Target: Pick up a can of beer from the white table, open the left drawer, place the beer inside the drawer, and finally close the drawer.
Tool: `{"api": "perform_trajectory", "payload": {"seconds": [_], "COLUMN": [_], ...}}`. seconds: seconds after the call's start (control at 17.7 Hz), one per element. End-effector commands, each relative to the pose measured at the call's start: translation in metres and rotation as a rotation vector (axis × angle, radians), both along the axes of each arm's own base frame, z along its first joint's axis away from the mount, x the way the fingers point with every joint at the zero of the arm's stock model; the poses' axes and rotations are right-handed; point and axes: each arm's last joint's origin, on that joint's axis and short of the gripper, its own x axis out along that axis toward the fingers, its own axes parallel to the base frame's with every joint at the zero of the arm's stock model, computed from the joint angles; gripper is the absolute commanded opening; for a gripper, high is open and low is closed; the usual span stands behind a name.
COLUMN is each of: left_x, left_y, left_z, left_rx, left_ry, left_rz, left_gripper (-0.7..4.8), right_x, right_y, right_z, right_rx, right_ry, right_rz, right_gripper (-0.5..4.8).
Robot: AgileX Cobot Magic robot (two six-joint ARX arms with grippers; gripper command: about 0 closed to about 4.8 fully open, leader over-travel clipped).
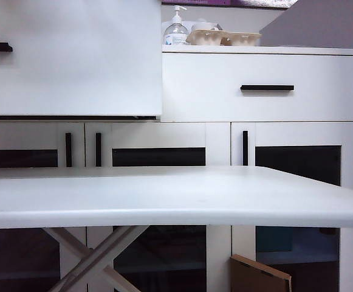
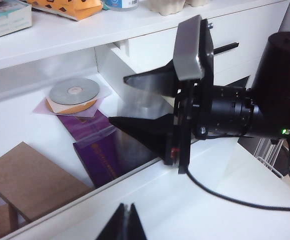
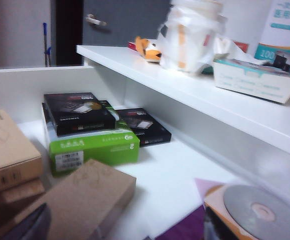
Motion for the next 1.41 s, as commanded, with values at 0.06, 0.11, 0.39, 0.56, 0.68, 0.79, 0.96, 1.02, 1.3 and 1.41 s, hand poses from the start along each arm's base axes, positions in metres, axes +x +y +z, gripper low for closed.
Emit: {"api": "perform_trajectory", "payload": {"seconds": [0.06, 0.11, 0.39, 0.56, 0.68, 0.79, 0.96, 1.02, 1.3, 1.41], "left_x": [-0.001, -0.001, 0.0, -0.001, -0.002, -0.005, -0.009, -0.012, -0.017, -0.015], "left_y": [0.0, 0.0, 0.001, 0.002, 0.002, 0.002, 0.003, 0.003, 0.003, 0.003], "left_z": [0.003, 0.003, 0.003, 0.001, -0.002, -0.011, -0.018, -0.019, -0.051, -0.067], "left_rx": [0.001, 0.001, -0.021, -0.028, -0.022, 0.02, 0.044, 0.045, 0.032, -0.004], "left_ry": [-0.026, -0.026, -0.017, 0.015, 0.045, 0.13, 0.208, 0.218, 0.214, 0.193], "left_rz": [-0.001, -0.001, 0.033, 0.059, 0.057, 0.048, 0.077, 0.078, 0.08, 0.093], "left_gripper": [-0.06, -0.06, -0.06, -0.06, -0.06, -0.06, -0.06, -0.06, -0.06, -0.06], "right_x": [0.001, 0.001, -0.01, -0.029, -0.047, -0.074, -0.095, -0.106, -0.148, -0.165], "right_y": [0.002, 0.002, -0.01, -0.027, -0.044, -0.07, -0.089, -0.099, -0.132, -0.146], "right_z": [-0.008, -0.007, 0.04, 0.072, 0.092, 0.113, 0.122, 0.125, 0.138, 0.144], "right_rx": [-0.036, -0.037, -0.016, -0.062, -0.101, -0.158, -0.215, -0.25, -0.338, -0.352], "right_ry": [0.017, 0.017, -0.041, 0.021, 0.084, 0.158, 0.22, 0.25, 0.355, 0.372], "right_rz": [-0.001, -0.001, -0.01, -0.022, -0.072, -0.099, -0.107, -0.125, -0.118, -0.117], "right_gripper": [4.02, 4.01, -0.04, -0.06, -0.05, -0.05, -0.05, -0.05, -0.05, -0.05]}}
